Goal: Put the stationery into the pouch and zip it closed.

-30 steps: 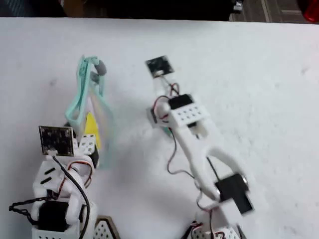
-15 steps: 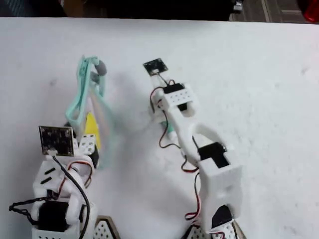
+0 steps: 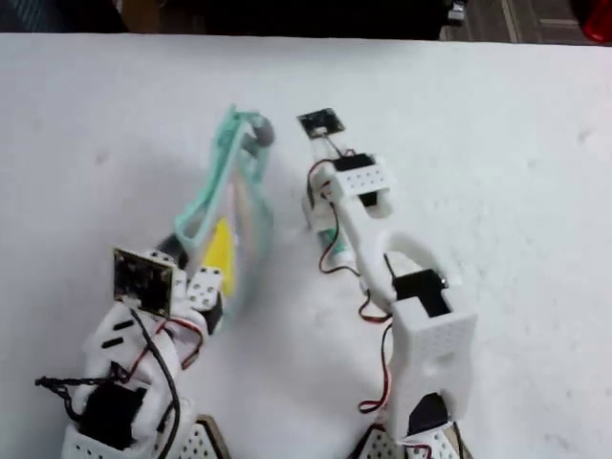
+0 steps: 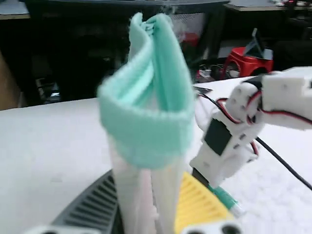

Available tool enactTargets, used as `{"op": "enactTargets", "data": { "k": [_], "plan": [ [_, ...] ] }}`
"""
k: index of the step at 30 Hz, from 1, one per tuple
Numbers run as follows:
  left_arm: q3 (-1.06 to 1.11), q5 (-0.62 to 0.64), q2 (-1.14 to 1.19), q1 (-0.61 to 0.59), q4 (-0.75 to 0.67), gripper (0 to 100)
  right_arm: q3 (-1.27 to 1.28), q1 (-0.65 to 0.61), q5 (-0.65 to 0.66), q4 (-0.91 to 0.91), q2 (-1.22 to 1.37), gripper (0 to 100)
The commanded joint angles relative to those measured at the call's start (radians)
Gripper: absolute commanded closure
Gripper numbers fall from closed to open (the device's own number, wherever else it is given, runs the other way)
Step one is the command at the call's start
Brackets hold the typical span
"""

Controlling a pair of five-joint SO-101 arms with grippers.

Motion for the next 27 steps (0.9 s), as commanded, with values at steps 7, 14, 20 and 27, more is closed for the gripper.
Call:
{"op": "enactTargets", "data": {
  "k": [7, 14, 20, 27],
  "plan": [
    [0.077, -0.014, -0.013, 0.093, -0.114, 98, -0.028, 0.059, 0.009, 0.168, -0.369, 98.2],
    [0.075, -0.014, -0.013, 0.094, -0.080, 95, -0.029, 0.047, 0.011, 0.165, -0.851, 98.2],
    [0.066, 0.026, -0.013, 0.093, -0.032, 85, -0.055, -0.059, 0.011, 0.165, -1.127, 98.2],
    [0.060, 0.032, -0.013, 0.085, -0.014, 85, -0.236, -0.196, 0.002, 0.081, -1.153, 98.2]
  ]
}}
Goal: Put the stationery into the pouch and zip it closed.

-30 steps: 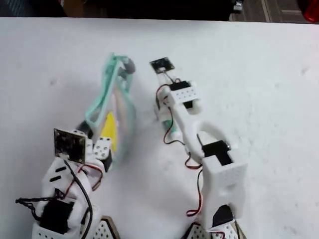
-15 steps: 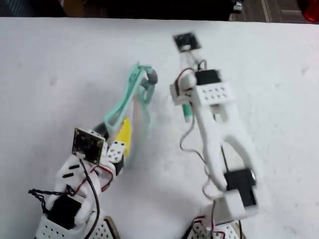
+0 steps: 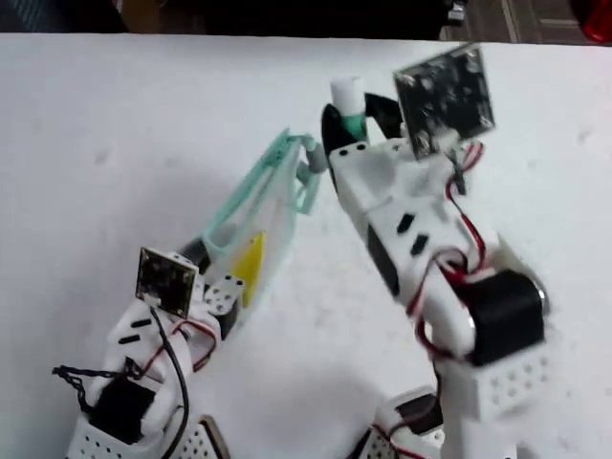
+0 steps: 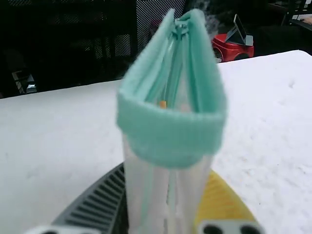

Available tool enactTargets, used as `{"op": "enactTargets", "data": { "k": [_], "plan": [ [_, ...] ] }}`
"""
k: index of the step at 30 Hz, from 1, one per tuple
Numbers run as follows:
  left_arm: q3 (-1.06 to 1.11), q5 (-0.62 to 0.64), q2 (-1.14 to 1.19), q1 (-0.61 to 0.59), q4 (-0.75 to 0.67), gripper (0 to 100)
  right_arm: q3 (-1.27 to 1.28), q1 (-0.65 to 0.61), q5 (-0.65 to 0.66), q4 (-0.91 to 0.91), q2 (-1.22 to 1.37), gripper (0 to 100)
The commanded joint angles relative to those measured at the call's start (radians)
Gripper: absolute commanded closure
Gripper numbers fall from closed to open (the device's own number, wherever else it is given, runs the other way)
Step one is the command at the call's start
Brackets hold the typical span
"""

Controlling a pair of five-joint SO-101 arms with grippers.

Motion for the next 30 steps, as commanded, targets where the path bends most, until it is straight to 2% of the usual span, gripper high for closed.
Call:
{"op": "enactTargets", "data": {
  "k": [1, 7, 30],
  "plan": [
    [-0.029, 0.014, 0.001, 0.005, 0.012, 85, -0.103, -0.097, 0.002, -0.074, -0.019, 98.2],
    [-0.064, 0.011, 0.001, 0.013, 0.095, 84, -0.120, -0.228, 0.002, -0.116, -0.027, 98.2],
    [-0.074, 0.014, 0.001, 0.013, 0.104, 84, -0.107, -0.236, 0.002, -0.120, -0.027, 98.2]
  ]
}}
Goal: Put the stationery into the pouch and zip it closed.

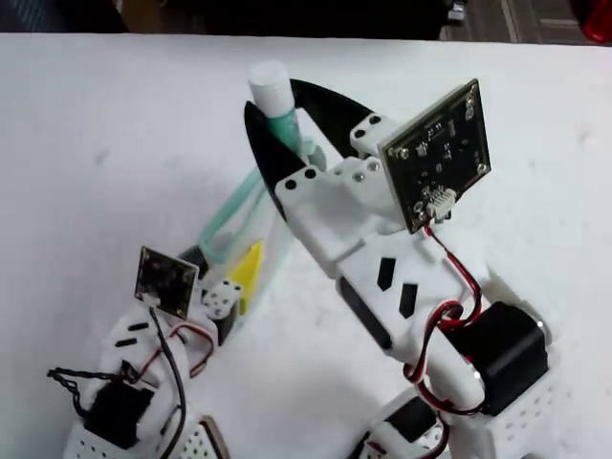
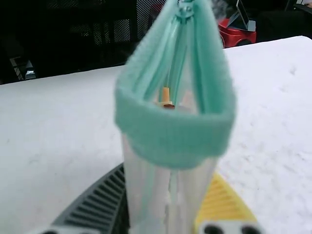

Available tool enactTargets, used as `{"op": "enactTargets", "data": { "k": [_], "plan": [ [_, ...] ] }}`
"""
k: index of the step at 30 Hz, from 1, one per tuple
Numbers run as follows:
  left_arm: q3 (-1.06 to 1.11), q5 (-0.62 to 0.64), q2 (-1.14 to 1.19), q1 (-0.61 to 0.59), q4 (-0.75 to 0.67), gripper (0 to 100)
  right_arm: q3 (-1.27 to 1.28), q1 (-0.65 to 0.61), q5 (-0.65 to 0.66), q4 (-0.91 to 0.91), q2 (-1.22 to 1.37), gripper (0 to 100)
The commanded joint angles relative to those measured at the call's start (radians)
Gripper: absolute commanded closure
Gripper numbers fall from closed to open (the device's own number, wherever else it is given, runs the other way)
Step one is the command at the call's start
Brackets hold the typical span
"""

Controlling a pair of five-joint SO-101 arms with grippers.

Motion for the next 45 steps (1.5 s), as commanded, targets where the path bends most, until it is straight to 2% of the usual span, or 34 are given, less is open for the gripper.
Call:
{"op": "enactTargets", "data": {
  "k": [1, 17, 19, 21, 26, 33, 45],
  "plan": [
    [-0.040, 0.011, 0.002, 0.013, 0.005, 84, -0.026, -0.008, 0.002, -0.027, -0.025, 98.2],
    [-0.040, 0.009, 0.002, 0.013, 0.005, 84, -0.020, -0.082, 0.002, -0.025, -0.018, 98.2],
    [-0.040, 0.011, 0.002, 0.010, 0.005, 82, 0.005, -0.082, 0.002, -0.041, -0.016, 98.2],
    [-0.040, 0.015, 0.002, 0.005, 0.006, 79, 0.063, -0.084, -0.002, -0.093, -0.025, 98.2],
    [-0.040, 0.015, 0.002, 0.005, 0.009, 79, 0.219, -0.085, -0.135, -0.211, -0.024, 98.2],
    [-0.040, 0.015, 0.002, 0.004, 0.006, 79, 0.430, -0.081, -0.126, -0.271, -0.068, 98.2],
    [-0.038, 0.015, 0.002, 0.004, 0.003, 79, 0.724, -0.065, -0.127, -0.533, -0.097, 98.2]
  ]
}}
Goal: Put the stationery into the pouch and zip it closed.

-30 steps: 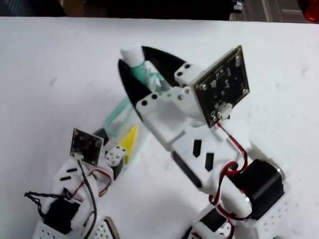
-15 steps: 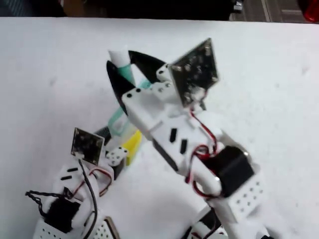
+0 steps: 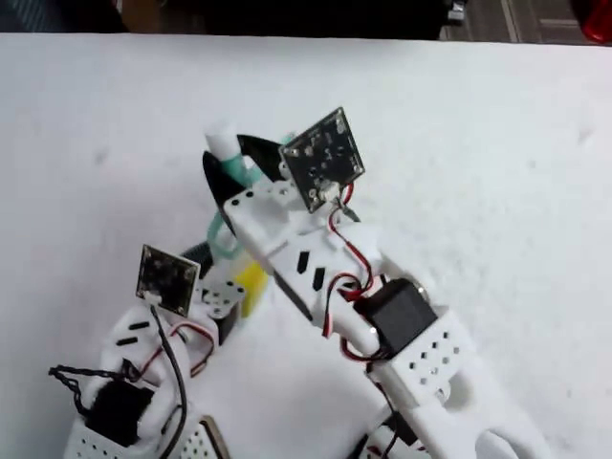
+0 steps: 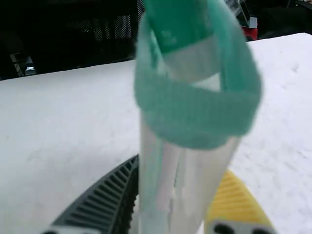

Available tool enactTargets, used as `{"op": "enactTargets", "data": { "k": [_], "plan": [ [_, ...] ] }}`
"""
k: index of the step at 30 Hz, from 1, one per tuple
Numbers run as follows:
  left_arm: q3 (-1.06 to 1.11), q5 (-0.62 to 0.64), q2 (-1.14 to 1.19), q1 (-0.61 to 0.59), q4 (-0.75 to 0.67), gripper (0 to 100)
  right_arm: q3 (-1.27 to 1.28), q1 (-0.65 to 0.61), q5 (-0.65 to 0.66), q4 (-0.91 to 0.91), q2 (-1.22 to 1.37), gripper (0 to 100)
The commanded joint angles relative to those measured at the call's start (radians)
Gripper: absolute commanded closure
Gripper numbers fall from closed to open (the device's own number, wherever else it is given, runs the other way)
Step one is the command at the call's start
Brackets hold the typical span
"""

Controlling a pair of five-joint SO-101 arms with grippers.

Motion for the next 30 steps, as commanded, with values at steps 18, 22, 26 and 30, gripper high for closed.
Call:
{"op": "enactTargets", "data": {
  "k": [18, 22, 26, 30],
  "plan": [
    [-0.034, 0.095, -0.001, -0.096, -0.054, 79, 0.301, 0.012, -0.006, 0.004, -0.363, 95.4],
    [-0.032, 0.095, -0.001, -0.096, -0.052, 79, 0.157, 0.010, -0.011, 0.101, -0.352, 71.2],
    [-0.020, 0.095, -0.001, -0.096, -0.057, 79, -0.081, 0.010, -0.012, 0.249, -0.260, 72.1],
    [-0.018, 0.094, -0.001, -0.085, -0.057, 79, -0.359, 0.004, -0.017, 0.452, -0.035, 74.5]
  ]
}}
